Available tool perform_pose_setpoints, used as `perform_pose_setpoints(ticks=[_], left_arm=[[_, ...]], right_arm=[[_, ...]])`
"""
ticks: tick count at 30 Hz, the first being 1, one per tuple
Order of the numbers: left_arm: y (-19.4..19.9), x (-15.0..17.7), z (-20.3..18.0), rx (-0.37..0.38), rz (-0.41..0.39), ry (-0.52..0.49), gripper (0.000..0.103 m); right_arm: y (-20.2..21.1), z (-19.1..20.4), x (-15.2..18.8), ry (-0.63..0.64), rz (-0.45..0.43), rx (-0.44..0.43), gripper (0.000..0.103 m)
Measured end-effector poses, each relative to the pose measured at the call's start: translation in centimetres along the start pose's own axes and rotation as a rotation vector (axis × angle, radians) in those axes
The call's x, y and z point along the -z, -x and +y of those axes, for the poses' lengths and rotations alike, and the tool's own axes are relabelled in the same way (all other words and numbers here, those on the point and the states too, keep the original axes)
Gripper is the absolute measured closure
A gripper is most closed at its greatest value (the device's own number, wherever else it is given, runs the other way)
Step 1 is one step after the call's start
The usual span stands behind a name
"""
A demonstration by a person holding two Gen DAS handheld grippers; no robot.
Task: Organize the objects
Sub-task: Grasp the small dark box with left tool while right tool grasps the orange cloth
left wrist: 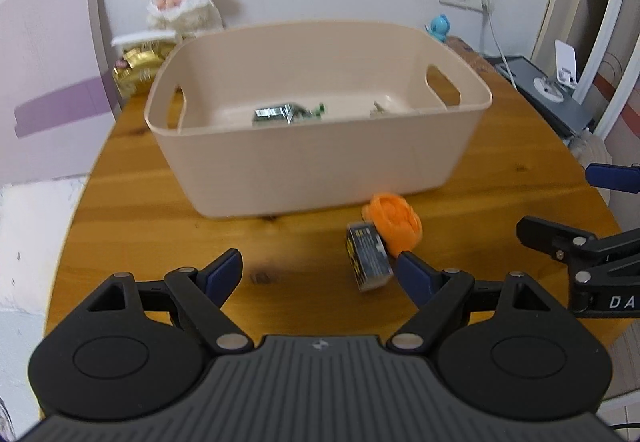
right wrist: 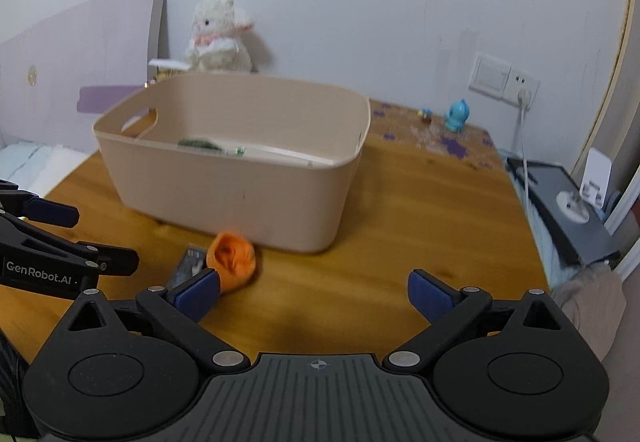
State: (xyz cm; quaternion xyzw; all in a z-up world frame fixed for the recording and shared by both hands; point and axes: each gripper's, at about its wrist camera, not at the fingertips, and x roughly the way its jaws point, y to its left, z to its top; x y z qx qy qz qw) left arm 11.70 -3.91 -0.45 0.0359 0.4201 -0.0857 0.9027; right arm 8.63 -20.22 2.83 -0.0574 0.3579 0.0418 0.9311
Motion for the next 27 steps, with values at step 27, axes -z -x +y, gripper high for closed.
perform_pose_setpoints(ticks=[27], left_arm=[[-8.7, 1.2, -0.6, 0.040, 0.061, -0.003, 0.017]], right_arm=[[-8.1, 1.2, 3.6, 0.021, 0.166, -0.054, 0.000]])
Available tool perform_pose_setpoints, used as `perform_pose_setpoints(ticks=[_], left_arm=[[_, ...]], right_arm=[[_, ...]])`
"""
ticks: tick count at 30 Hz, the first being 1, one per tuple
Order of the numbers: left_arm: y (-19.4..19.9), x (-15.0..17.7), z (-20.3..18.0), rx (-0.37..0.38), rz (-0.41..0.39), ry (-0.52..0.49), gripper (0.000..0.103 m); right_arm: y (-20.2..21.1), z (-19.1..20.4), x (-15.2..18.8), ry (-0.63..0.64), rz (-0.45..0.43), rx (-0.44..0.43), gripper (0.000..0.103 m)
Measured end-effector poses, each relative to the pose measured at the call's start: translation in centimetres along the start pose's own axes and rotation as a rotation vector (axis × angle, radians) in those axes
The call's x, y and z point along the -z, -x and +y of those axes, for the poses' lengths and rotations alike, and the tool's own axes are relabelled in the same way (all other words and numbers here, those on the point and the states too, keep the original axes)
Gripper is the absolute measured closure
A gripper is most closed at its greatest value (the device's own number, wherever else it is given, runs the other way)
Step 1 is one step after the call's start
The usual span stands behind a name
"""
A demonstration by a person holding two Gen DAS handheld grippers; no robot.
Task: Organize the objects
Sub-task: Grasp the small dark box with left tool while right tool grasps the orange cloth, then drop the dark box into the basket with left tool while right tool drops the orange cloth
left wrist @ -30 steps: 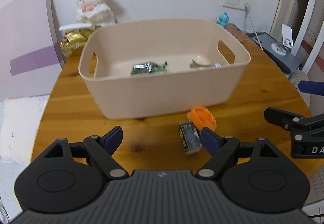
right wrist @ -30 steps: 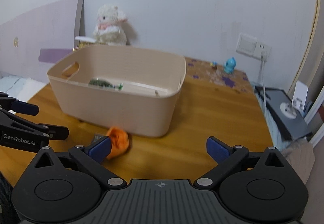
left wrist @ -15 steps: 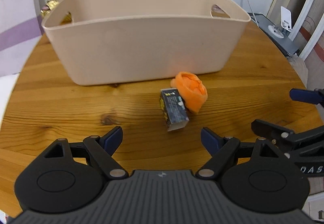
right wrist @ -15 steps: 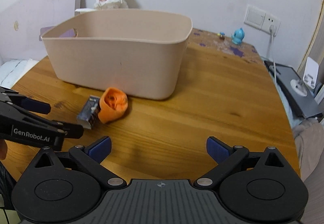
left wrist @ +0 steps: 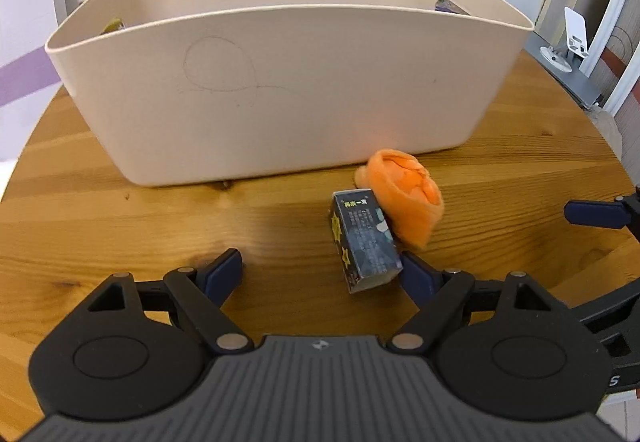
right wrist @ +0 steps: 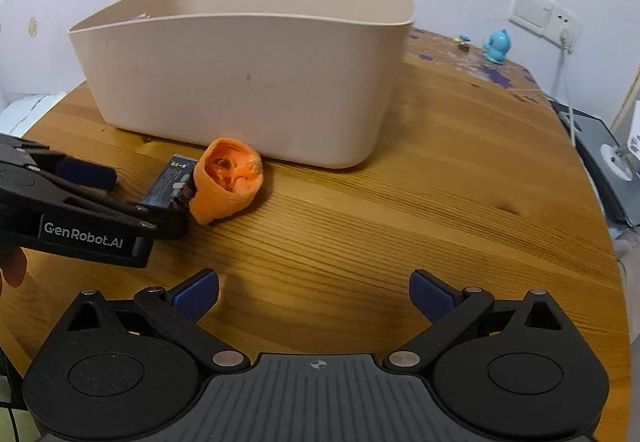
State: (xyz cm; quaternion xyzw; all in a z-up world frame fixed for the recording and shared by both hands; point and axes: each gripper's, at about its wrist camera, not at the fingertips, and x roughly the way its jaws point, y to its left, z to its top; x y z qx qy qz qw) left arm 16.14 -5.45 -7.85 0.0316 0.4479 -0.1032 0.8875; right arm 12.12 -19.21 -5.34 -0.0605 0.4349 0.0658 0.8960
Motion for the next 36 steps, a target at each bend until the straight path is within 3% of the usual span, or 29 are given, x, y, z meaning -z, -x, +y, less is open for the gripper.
perform_pose_setpoints(ticks=[5, 21, 28, 30, 32, 34, 36], left_arm=[[-0.5, -0.3, 1.4, -0.044, -0.043, 0.000, 0.017], [-2.5, -1.8, 3.7, 0.013, -0.114, -0.080, 0.020], [-1.8, -1.7, 3.3, 0.014, -0.100, -0.086, 0.053], [-1.5, -1.5, 3.3, 0.022, -0.093, -0.092, 0.063], [-1.3, -1.3, 3.2, 0.029, -0.088, -0.099, 0.076], [-1.1, -1.1, 3.2, 0.031, -0.083, -0.096, 0.078], [-0.8, -0.8, 3.2, 0.019, -0.080, -0.082, 0.078]], right_arm=[[-1.7, 1.2, -0.9, 0.016, 0.017, -0.013, 0.000], [-4.4, 2.3, -2.9, 0.025, -0.058, -0.066, 0.001], [-4.0, 2.9, -2.8, 0.051, -0.093, -0.081, 0.023], [-3.9, 3.1, -2.9, 0.053, -0.099, -0.088, 0.035], [-3.7, 3.4, -2.9, 0.055, -0.104, -0.096, 0.054], [-3.4, 3.7, -2.9, 0.064, -0.106, -0.102, 0.076], [-3.0, 4.2, -2.7, 0.082, -0.105, -0.094, 0.082]])
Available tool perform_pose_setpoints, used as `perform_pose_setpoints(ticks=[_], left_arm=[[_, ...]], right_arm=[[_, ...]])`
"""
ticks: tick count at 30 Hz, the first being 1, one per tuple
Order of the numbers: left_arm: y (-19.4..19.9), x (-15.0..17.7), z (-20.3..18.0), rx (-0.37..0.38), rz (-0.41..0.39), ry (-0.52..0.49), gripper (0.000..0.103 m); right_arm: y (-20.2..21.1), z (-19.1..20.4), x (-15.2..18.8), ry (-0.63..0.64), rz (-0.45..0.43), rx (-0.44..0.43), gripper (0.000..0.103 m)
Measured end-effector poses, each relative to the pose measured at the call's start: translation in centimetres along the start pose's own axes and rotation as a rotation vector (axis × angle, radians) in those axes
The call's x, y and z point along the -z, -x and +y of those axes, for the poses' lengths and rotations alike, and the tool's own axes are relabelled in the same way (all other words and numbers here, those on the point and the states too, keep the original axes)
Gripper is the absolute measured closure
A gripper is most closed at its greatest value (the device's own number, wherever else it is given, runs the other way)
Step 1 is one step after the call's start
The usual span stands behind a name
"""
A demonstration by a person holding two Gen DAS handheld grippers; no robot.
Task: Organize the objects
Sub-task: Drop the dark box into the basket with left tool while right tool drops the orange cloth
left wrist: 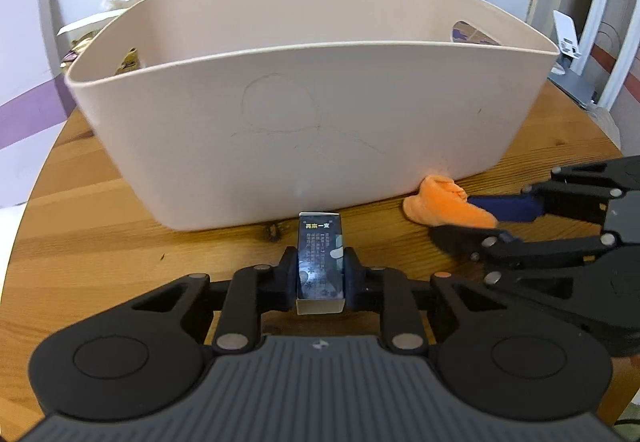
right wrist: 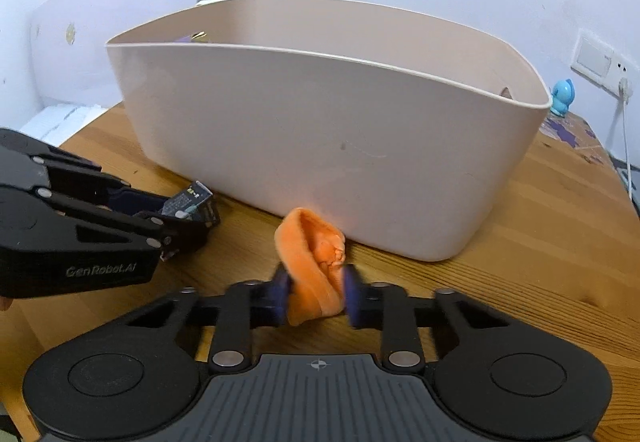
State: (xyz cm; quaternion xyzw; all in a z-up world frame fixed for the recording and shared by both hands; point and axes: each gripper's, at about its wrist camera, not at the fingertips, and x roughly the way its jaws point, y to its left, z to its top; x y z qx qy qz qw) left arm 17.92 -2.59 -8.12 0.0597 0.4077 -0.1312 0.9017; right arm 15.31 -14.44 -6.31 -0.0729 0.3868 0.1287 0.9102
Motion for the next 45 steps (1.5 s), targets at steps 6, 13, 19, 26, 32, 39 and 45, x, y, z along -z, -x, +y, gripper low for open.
perform_pose_setpoints(ticks=[6, 13, 19, 26, 32, 39, 45], left_arm=[[1.1, 1.0, 0.3, -0.021, 0.008, 0.032, 0.078], [4.7, 2.2, 0.3, -0.036, -0.029, 0.042, 0.078], [9.0, 2.8, 0.3, -0.056, -0.097, 0.040, 0.078], [13.4, 2.0, 0.0, -0.095, -0.193, 0.031, 0.078], [15.7, 0.1, 0.3, -0.126, -0.268, 0.018, 0.078], [16.7, -3.3, 0.9, -0.156, -0.330, 0.007, 0.078], [14.9, -6.3, 2.1, -0.166, -0.335, 0.016, 0.078]], right_arm=[[1.5, 0.1, 0.8, -0.024, 0.012, 0.060, 0.090], [5.8, -0.2, 2.6, -0.059, -0.025, 0.076, 0.090], [10.0, 0.7, 2.7, -0.057, -0.094, 0.083, 0.090], [14.7, 0.8, 1.5, -0.047, -0.214, 0.124, 0.090], [17.0, 0.0, -0.2, -0.067, -0.314, 0.160, 0.090], [17.6, -1.0, -3.1, -0.056, -0.393, 0.189, 0.090], [16.0, -2.8, -6.0, -0.056, -0.414, 0.201, 0.090]])
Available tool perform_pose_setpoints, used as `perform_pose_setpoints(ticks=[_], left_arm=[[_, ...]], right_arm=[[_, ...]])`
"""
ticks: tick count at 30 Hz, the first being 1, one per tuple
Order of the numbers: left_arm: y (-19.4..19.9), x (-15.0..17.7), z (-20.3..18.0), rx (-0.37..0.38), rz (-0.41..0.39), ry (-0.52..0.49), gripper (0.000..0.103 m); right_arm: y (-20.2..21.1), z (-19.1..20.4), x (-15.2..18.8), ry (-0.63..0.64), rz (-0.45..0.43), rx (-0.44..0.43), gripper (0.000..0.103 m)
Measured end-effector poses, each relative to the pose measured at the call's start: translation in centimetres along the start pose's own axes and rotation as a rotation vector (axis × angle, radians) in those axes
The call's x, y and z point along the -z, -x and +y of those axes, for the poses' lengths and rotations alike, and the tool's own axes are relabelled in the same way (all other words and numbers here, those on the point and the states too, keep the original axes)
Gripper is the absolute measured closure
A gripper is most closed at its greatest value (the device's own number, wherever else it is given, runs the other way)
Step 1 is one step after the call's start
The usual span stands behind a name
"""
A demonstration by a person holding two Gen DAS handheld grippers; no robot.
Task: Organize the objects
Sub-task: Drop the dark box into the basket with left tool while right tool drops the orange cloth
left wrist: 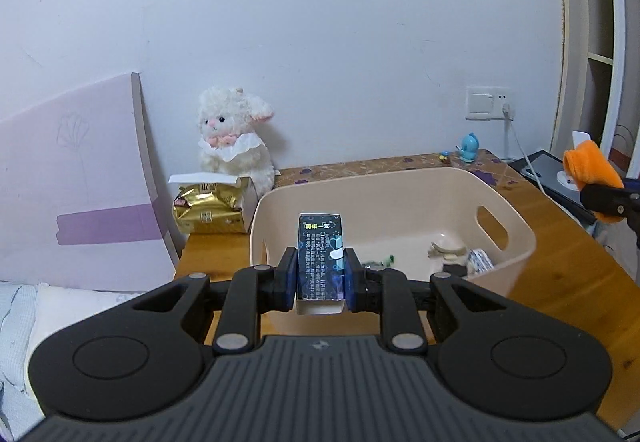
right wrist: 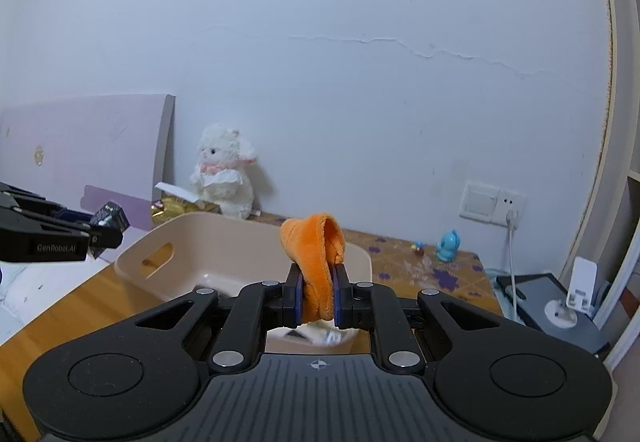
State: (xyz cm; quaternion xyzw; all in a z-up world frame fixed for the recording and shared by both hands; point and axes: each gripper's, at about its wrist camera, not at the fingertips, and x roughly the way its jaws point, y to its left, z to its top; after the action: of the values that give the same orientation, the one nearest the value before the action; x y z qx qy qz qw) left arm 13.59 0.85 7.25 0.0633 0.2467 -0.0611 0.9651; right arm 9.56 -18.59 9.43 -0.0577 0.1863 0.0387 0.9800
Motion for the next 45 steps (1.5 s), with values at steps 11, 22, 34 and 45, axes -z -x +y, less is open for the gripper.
perform_pose_setpoints(ticks=[11, 22, 34, 45], left_arm=[[-7.8, -2.0, 0.1, -0.019, 0.059, -0.032, 0.078], [-17.0, -2.0, -0.2, -0.009, 0.237, -0.090, 0.078], [-21.0, -1.1, -1.0, 0.040, 0.405, -0.139, 0.078], [-20.8, -1.6, -0.9, 0.044, 0.403, -0.131, 0.025]], right_arm=[[-6.8, -0.3, -1.8, 0.012, 0.026, -0.004, 0.090], [-15.0, 0.3, -0.6, 0.050, 0.194, -0.034, 0.089], [-20.4, 0.2, 2.4, 0.073, 0.421, -0.076, 0.086], [-19.4, 1.5, 1.1, 0.071, 0.392, -0.081, 0.024]])
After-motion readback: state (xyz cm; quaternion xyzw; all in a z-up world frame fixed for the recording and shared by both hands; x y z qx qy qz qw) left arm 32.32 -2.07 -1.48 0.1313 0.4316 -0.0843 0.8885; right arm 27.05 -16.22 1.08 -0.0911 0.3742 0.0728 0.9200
